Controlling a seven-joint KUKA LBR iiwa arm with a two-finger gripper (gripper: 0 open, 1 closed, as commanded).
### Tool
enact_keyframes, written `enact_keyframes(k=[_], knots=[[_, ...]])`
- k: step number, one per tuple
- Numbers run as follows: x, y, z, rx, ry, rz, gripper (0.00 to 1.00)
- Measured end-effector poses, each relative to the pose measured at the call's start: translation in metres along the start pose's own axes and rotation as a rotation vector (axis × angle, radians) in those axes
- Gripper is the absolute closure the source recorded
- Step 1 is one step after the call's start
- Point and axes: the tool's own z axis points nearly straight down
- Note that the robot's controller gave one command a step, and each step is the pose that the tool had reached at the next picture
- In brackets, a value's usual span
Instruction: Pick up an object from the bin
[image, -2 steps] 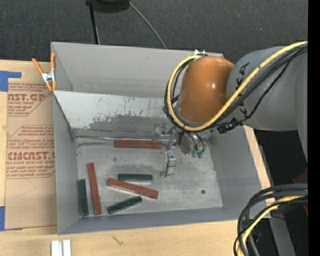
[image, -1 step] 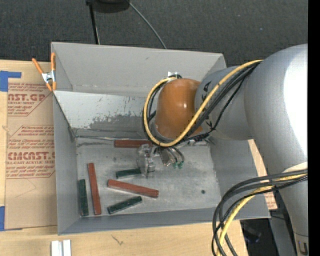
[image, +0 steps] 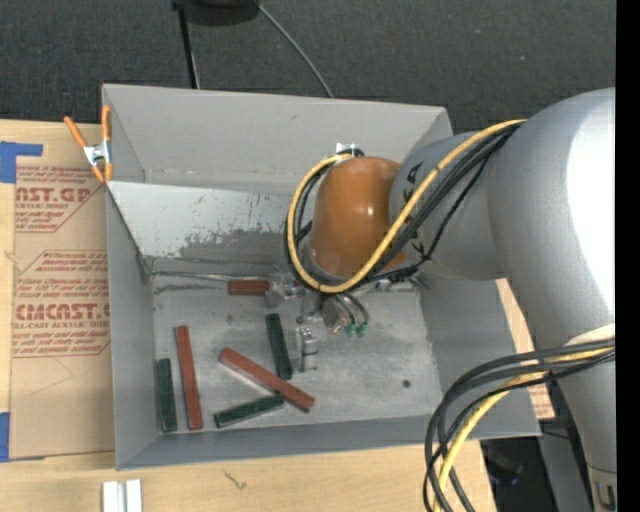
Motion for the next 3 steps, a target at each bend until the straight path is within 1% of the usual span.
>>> enact_keyframes(k=[1,2,3], knots=[[0.000,0.000,0.000,0.000,0.000,0.000,0.00],[0.054,0.054,0.006,0.000,0.002,-0.442,1.00],[0.054,0.054,0.006,0.000,0.002,-0.442,1.00]])
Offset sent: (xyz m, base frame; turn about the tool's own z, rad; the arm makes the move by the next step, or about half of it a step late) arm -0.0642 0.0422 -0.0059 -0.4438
